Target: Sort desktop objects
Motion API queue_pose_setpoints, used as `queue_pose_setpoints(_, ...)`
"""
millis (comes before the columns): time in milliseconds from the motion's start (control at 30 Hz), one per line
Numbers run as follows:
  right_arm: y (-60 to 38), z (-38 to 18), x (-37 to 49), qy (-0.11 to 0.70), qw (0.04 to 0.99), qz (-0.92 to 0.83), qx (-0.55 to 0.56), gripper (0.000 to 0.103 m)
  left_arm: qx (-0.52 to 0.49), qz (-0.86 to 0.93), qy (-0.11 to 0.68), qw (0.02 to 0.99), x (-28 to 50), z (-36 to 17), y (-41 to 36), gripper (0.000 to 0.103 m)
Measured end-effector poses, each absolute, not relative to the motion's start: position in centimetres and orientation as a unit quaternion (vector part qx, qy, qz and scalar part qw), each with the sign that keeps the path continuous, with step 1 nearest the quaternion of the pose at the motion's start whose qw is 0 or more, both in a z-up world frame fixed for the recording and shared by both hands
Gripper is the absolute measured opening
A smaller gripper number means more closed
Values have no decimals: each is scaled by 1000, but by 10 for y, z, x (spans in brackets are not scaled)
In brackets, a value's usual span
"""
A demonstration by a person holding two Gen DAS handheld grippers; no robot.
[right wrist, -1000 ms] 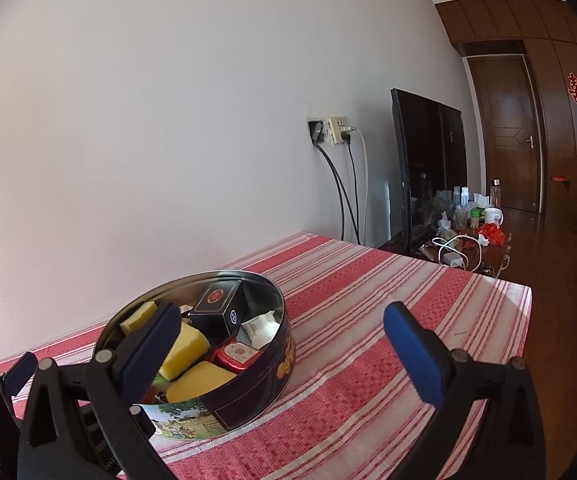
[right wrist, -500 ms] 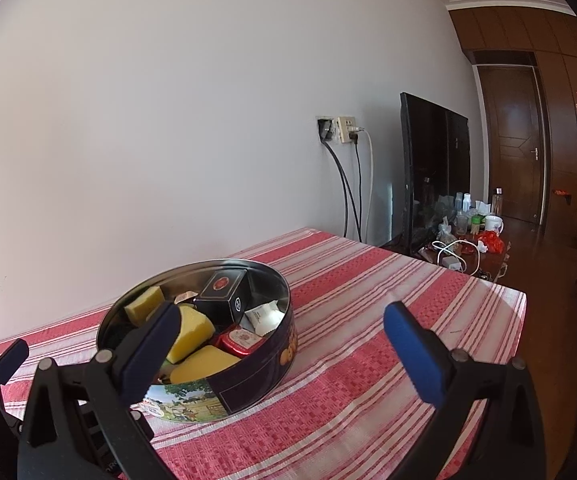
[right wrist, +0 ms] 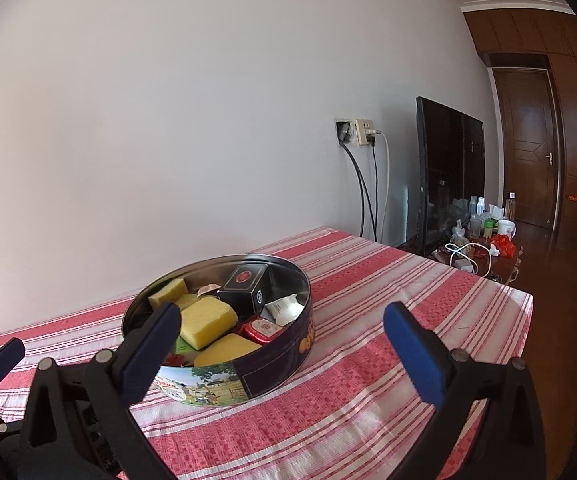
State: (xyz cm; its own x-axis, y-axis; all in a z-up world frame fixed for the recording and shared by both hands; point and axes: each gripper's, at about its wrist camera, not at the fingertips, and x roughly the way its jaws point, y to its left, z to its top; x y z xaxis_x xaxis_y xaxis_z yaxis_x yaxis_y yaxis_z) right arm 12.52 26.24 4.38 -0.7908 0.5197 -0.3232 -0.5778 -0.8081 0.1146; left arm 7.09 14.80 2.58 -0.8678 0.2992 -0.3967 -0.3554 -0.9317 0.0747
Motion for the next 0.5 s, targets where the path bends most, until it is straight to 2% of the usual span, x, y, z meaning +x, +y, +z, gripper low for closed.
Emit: queue_pose_setpoints(500, 262, 41, 123, 105, 288, 941, -145, 103, -229, 958, 46, 165, 64, 26, 141, 102)
